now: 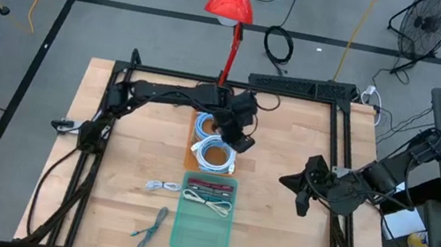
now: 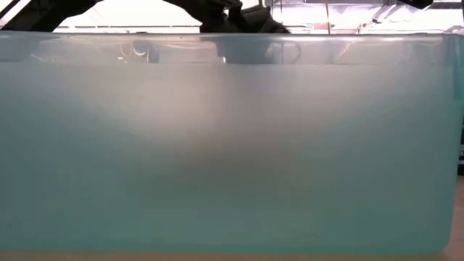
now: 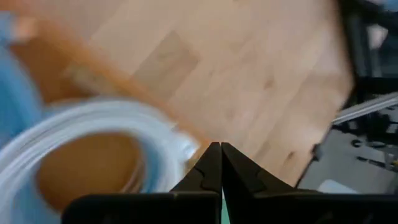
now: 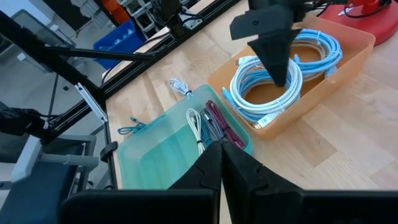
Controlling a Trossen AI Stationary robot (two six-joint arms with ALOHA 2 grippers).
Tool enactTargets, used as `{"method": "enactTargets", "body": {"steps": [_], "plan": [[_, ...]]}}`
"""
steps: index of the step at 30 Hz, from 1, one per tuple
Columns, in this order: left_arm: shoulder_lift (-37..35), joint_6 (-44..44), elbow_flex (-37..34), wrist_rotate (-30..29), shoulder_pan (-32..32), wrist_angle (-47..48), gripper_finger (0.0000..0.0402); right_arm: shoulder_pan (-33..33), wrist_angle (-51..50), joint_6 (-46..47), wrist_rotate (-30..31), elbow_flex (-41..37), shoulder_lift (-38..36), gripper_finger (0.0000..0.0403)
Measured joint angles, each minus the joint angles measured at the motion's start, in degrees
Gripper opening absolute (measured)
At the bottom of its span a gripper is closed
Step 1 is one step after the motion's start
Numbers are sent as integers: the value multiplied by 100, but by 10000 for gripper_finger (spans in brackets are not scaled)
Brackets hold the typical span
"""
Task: Sort cables
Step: Put the white video cable into the orange bin
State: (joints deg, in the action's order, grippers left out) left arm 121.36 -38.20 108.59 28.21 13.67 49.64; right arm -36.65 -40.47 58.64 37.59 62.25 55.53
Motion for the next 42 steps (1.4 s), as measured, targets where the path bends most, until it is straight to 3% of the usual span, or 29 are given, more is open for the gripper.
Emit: {"method": "enactTargets", "body": {"steps": [6, 14, 33, 42], "plan": [[-166, 165, -803, -29, 129, -239, 1, 1, -2, 14, 7, 1, 0, 0], [-249, -127, -1685, 582, 250, -1759, 0, 1, -11, 17, 10, 1, 0, 0], [-249, 20, -1932, 464, 221, -1693, 0, 29, -72, 51, 6, 1, 0, 0], [-249, -101, -2165, 517, 224, -2138, 0, 34, -118, 47, 8, 1, 0, 0]]}}
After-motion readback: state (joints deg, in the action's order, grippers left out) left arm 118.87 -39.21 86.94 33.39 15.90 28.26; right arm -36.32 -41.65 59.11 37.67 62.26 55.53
